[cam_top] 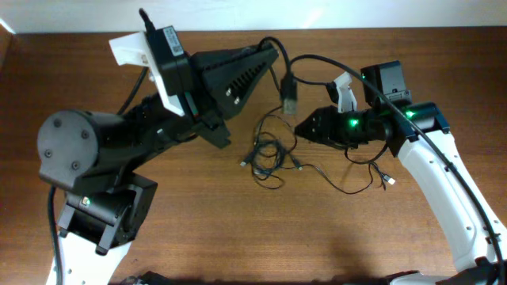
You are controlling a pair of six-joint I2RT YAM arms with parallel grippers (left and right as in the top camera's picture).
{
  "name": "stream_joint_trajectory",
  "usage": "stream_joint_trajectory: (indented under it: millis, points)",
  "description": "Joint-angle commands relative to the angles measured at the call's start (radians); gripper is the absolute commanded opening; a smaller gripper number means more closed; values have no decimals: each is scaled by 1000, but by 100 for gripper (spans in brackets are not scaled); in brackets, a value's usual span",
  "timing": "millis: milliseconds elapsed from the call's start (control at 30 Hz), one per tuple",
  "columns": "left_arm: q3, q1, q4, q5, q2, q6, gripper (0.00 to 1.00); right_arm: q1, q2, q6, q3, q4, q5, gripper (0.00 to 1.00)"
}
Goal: Untangle cables
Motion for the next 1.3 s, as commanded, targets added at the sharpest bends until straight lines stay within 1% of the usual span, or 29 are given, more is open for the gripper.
stream_joint_trajectory:
  millis: [0, 33, 67, 133, 167, 200, 233, 367, 467, 533, 600, 700, 733, 867, 967, 1033, 1167, 1267]
  points:
    - [17, 2, 14, 50, -13, -25, 0, 4, -14, -4, 15, -4, 3, 30]
    - [17, 2, 13, 50, -13, -25, 0, 4, -14, -2, 15, -8, 1, 31]
    - [17, 2, 13, 50, -13, -24, 0, 4, -14, -1, 15, -13, 0, 35]
    - [17, 2, 13, 50, -13, -24, 0, 4, -14, -1, 15, -15, -21, 48]
    - [17, 2, 13, 51, -13, -24, 0, 4, -14, -1, 15, -14, -38, 56]
    - [17, 2, 13, 60, -12, -24, 0, 4, -14, -1, 15, -14, -44, 61]
    - [17, 2, 13, 72, -12, -24, 0, 4, -14, -1, 15, -14, -45, 61]
    - [17, 2, 12, 200, 2, -21, 0, 4, -14, -2, 15, -14, -87, 60]
    - [16, 2, 13, 296, 24, 15, 0, 4, -14, -2, 15, -21, -126, 57]
    - [17, 2, 13, 320, 40, 24, 0, 4, -14, -10, 15, -40, -126, 53]
    - [17, 2, 23, 323, 55, 25, 0, 4, -14, -14, 15, -72, -114, 46]
    - [17, 2, 87, 365, 66, 25, 0, 4, -14, -35, 15, -111, -89, 37]
    - [17, 2, 124, 390, 67, 24, 0, 4, -14, -40, 15, -121, -88, 36]
    - [17, 2, 168, 402, 65, 24, 0, 4, -14, -66, 15, -146, -89, 37]
    - [17, 2, 171, 402, 66, 24, 0, 4, -14, -66, 15, -151, -89, 46]
    - [17, 2, 193, 411, 66, 24, 0, 4, -14, -66, 15, -151, -89, 50]
    - [17, 2, 250, 420, 66, 24, 0, 4, -14, -62, 15, -166, -89, 50]
    - [17, 2, 254, 420, 66, 24, 0, 4, -14, -62, 15, -178, -89, 50]
